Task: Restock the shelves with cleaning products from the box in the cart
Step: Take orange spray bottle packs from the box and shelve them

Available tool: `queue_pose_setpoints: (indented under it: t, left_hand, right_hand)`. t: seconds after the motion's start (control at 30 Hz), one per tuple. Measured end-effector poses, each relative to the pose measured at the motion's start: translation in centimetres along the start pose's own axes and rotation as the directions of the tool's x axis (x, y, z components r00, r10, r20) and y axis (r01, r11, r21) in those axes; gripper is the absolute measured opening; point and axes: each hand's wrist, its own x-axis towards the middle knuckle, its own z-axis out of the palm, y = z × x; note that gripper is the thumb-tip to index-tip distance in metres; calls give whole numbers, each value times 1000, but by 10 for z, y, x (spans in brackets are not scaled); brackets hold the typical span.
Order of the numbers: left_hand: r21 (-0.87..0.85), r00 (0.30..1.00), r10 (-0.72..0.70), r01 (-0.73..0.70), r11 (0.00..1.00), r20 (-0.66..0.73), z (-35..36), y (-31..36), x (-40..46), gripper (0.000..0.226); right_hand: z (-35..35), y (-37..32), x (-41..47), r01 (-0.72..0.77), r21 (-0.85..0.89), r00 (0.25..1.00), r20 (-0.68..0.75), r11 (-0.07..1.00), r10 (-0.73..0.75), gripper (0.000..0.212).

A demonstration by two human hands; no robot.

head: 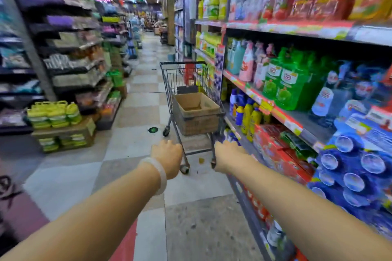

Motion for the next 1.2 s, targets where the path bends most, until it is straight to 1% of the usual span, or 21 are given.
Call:
queue_pose_setpoints:
  t: [0.17, 0.3, 0.5, 0.6, 0.73, 0.87, 0.93, 1.0, 1.07, 1.13, 1.2]
  left_hand:
    - [-5, 998, -63, 63, 998, 12, -9, -38, 113, 39]
    - [-20, 994, -109, 108, 994, -20, -24, -75, 194, 38]
    - [13, 991, -123, 123, 992, 47, -8, -110, 317, 40]
    - [8, 996, -86, 86, 996, 37, -5, -125, 391, 41]
    - [-28, 1000, -17, 17, 999, 7, -17, -144, 496, 39]
    - [-54, 999, 32, -34, 998, -33, -27, -154, 599, 40]
    - [-58, 997, 74, -74, 996, -2, -20, -148, 643, 41]
    - [-51, 991, 122, -120, 992, 56, -6, -139, 687, 42]
    - [-50, 983, 164, -160, 986, 80, 10, -130, 732, 40]
    - [-34, 977, 189, -186, 982, 98, 23, -124, 777, 42]
    - [-25, 974, 184, -182, 983, 135, 36, -121, 822, 44]
  right_hand:
    - [-27, 5, 127, 34, 17, 999, 30, 999, -34, 52]
    - [-63, 5, 221, 65, 29, 998, 11, 997, -65, 50]
    - [-77, -3, 354, 74, 4, 995, 70, 997, -74, 53]
    - [-76, -2, 423, 64, 3, 995, 71, 998, -64, 50]
    - [-84, 6, 509, 20, -3, 993, 120, 1000, -20, 49]
    - [-97, 21, 595, -32, 34, 997, 69, 999, 29, 48]
    - [-92, 29, 632, -58, 52, 995, 79, 997, 54, 48]
    - [-79, 40, 670, -80, 58, 989, 129, 995, 72, 48]
    - [-66, 53, 712, -103, 64, 982, 166, 993, 91, 46]
    - [-55, 67, 759, -125, 83, 979, 173, 989, 109, 43]
    - [-43, 79, 807, -145, 107, 975, 183, 984, 124, 43]
